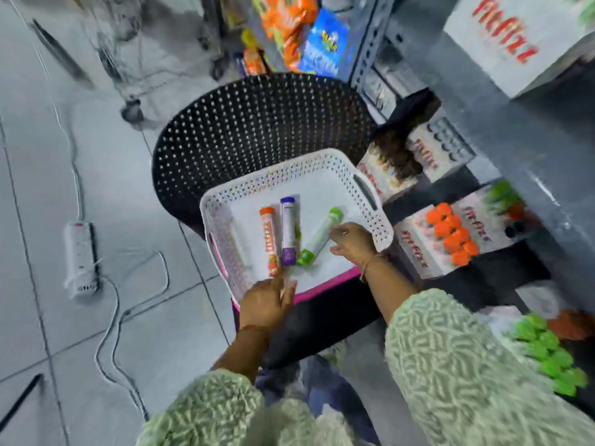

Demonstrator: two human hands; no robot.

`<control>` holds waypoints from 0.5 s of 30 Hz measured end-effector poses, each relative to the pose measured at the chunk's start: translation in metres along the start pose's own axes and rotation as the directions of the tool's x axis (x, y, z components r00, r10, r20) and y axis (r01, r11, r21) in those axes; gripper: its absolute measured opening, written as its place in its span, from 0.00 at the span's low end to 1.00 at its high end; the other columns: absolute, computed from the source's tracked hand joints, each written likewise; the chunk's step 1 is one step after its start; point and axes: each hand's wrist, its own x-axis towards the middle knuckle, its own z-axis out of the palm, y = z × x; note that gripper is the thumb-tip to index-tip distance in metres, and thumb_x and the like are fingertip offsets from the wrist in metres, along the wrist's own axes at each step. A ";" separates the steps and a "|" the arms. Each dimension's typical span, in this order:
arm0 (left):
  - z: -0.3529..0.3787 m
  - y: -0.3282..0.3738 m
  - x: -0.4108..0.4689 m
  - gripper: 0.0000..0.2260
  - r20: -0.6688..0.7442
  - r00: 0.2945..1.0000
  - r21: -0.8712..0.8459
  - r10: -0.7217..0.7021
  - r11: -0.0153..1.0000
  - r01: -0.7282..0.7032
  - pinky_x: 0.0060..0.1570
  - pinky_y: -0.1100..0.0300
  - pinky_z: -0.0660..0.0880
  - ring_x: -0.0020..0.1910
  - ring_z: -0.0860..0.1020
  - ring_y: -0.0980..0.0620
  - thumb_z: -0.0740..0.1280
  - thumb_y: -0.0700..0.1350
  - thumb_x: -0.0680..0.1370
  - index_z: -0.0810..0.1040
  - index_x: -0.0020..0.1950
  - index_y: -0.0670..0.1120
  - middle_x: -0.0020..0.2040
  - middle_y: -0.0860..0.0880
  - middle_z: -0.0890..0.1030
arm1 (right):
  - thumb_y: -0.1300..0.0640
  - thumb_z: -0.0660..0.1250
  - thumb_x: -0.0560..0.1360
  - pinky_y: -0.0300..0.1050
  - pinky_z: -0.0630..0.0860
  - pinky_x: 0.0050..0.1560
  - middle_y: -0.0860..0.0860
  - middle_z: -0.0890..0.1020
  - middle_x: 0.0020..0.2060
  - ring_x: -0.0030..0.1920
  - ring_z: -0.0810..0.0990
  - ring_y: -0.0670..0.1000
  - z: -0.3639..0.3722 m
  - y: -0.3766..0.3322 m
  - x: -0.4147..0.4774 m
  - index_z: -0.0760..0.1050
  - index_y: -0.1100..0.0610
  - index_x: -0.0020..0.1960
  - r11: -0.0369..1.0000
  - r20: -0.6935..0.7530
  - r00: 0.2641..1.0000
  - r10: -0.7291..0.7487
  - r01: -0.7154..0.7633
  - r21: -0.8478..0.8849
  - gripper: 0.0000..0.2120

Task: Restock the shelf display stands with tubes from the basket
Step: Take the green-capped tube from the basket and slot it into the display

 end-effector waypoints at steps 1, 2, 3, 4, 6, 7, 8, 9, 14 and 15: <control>0.005 0.000 0.000 0.23 0.058 0.998 0.072 0.028 0.997 -0.033 0.24 0.52 0.74 0.29 0.78 0.38 0.53 0.57 0.73 0.76 0.34 0.41 0.29 0.37 0.79 | 0.57 0.65 0.74 0.55 0.78 0.51 0.58 0.76 0.42 0.43 0.79 0.56 0.005 0.000 0.010 0.71 0.57 0.42 1.000 0.027 0.999 0.020 -0.020 -0.012 0.05; 0.008 -0.001 0.000 0.22 0.066 0.997 0.147 0.041 0.988 -0.051 0.22 0.53 0.74 0.27 0.78 0.39 0.53 0.56 0.73 0.76 0.32 0.41 0.27 0.39 0.78 | 0.56 0.66 0.73 0.55 0.79 0.54 0.57 0.75 0.44 0.45 0.78 0.55 0.009 -0.005 0.014 0.70 0.56 0.45 0.998 0.008 0.998 0.057 -0.057 -0.010 0.06; 0.012 -0.002 -0.001 0.22 0.059 0.997 0.212 0.054 0.975 -0.065 0.21 0.55 0.73 0.26 0.77 0.40 0.53 0.55 0.74 0.76 0.31 0.42 0.27 0.40 0.78 | 0.54 0.67 0.72 0.56 0.79 0.54 0.57 0.76 0.44 0.46 0.78 0.55 0.013 -0.005 0.021 0.69 0.56 0.46 0.996 0.004 0.996 0.093 -0.093 -0.002 0.09; 0.013 -0.002 0.000 0.22 0.068 0.997 0.244 0.031 0.969 -0.047 0.21 0.55 0.73 0.27 0.77 0.40 0.53 0.55 0.74 0.76 0.31 0.42 0.27 0.40 0.78 | 0.51 0.69 0.69 0.58 0.79 0.54 0.58 0.78 0.44 0.47 0.80 0.56 0.019 -0.002 0.030 0.71 0.56 0.45 0.994 -0.007 0.994 0.109 -0.108 0.013 0.12; 0.016 -0.005 0.002 0.23 0.058 0.996 0.283 0.065 0.956 -0.079 0.22 0.55 0.72 0.28 0.77 0.39 0.53 0.55 0.75 0.76 0.31 0.41 0.28 0.40 0.79 | 0.44 0.73 0.60 0.60 0.81 0.49 0.61 0.83 0.43 0.45 0.83 0.62 0.029 0.011 0.046 0.75 0.60 0.41 0.991 -0.039 0.991 0.130 -0.130 0.014 0.21; 0.015 -0.006 0.001 0.23 0.046 0.997 0.291 0.064 0.954 -0.075 0.22 0.55 0.72 0.27 0.77 0.40 0.53 0.55 0.75 0.76 0.31 0.41 0.28 0.40 0.79 | 0.42 0.75 0.56 0.59 0.82 0.46 0.61 0.84 0.43 0.42 0.84 0.62 0.034 0.019 0.056 0.77 0.61 0.41 0.989 -0.064 0.987 0.148 -0.146 0.029 0.25; 0.016 -0.006 0.000 0.23 0.016 0.997 0.301 0.071 0.951 -0.073 0.22 0.55 0.72 0.27 0.77 0.40 0.52 0.55 0.75 0.76 0.31 0.41 0.28 0.40 0.79 | 0.43 0.76 0.54 0.58 0.83 0.42 0.60 0.85 0.42 0.40 0.84 0.61 0.037 0.024 0.060 0.78 0.61 0.43 0.986 -0.081 0.984 0.159 -0.155 0.060 0.27; 0.016 -0.005 0.000 0.23 0.010 0.997 0.301 0.075 0.951 -0.075 0.22 0.56 0.72 0.26 0.77 0.40 0.53 0.55 0.75 0.76 0.31 0.41 0.28 0.40 0.79 | 0.44 0.77 0.53 0.57 0.83 0.40 0.59 0.85 0.42 0.39 0.85 0.60 0.039 0.025 0.062 0.79 0.61 0.43 0.982 -0.084 0.981 0.173 -0.165 0.097 0.26; 0.015 -0.006 -0.002 0.26 0.051 0.997 0.278 0.058 0.958 -0.070 0.24 0.55 0.73 0.27 0.77 0.39 0.53 0.57 0.77 0.77 0.32 0.40 0.29 0.39 0.80 | 0.57 0.77 0.62 0.58 0.82 0.43 0.64 0.83 0.39 0.37 0.83 0.60 0.026 0.006 0.038 0.73 0.59 0.30 0.936 -0.038 0.985 0.171 -0.150 0.317 0.13; 0.015 -0.005 -0.002 0.26 0.070 0.996 0.274 0.049 0.959 -0.066 0.25 0.55 0.73 0.27 0.78 0.39 0.51 0.57 0.77 0.77 0.32 0.40 0.29 0.39 0.80 | 0.59 0.76 0.63 0.58 0.82 0.45 0.65 0.82 0.39 0.38 0.82 0.60 0.020 0.003 0.033 0.73 0.60 0.30 0.919 -0.029 0.986 0.163 -0.142 0.367 0.12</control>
